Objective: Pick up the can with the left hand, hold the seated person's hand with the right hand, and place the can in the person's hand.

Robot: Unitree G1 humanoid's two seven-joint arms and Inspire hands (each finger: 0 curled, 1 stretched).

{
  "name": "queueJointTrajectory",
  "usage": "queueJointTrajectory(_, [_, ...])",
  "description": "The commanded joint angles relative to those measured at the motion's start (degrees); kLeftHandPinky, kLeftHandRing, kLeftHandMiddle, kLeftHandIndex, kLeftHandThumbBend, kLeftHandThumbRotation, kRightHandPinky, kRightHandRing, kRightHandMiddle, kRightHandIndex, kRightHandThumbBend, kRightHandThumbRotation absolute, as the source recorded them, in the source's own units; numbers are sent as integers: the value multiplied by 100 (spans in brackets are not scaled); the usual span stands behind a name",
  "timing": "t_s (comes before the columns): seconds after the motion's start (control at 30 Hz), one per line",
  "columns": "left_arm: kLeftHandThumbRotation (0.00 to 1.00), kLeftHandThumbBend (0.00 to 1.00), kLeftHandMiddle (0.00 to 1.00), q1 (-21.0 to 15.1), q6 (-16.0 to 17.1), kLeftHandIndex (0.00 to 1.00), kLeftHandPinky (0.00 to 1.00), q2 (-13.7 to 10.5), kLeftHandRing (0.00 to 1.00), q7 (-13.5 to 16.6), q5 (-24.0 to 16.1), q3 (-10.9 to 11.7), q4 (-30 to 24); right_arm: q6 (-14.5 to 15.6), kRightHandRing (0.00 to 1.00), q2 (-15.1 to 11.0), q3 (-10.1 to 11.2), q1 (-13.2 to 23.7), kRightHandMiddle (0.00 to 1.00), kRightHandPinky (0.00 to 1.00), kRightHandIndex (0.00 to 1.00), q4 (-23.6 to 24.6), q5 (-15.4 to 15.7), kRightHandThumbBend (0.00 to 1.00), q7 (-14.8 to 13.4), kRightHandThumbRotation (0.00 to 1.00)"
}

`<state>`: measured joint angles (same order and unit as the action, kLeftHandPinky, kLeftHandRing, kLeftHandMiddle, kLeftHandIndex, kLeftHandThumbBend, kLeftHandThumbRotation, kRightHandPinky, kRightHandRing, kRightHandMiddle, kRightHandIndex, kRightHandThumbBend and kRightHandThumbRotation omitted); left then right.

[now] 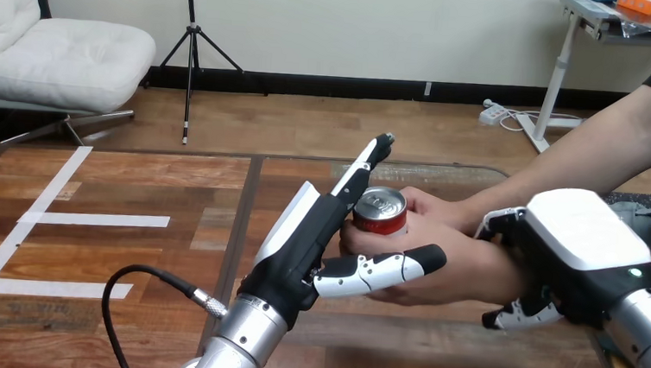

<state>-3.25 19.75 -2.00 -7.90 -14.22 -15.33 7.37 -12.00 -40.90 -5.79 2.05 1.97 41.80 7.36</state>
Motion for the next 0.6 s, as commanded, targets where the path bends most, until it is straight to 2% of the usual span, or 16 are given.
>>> queueJointTrajectory(0.0, [53, 87, 100, -246, 247, 100, 100, 45, 100, -156, 7, -280, -84, -30, 58, 114, -258, 68, 64, 49, 66, 160, 130, 83, 80, 1])
queueJointTrajectory(0.2, [51, 86, 100, -247, 288, 100, 100, 51, 100, -144, -2, -264, -60, 19, 71, 81, -267, 56, 75, 63, 74, 208, 237, 87, 190, 3])
queueJointTrajectory(0.57, [48, 85, 100, -248, 316, 100, 100, 28, 100, -104, -76, -245, -46, 135, 86, 72, -222, -49, 87, 79, 85, 360, 333, 89, 319, 6])
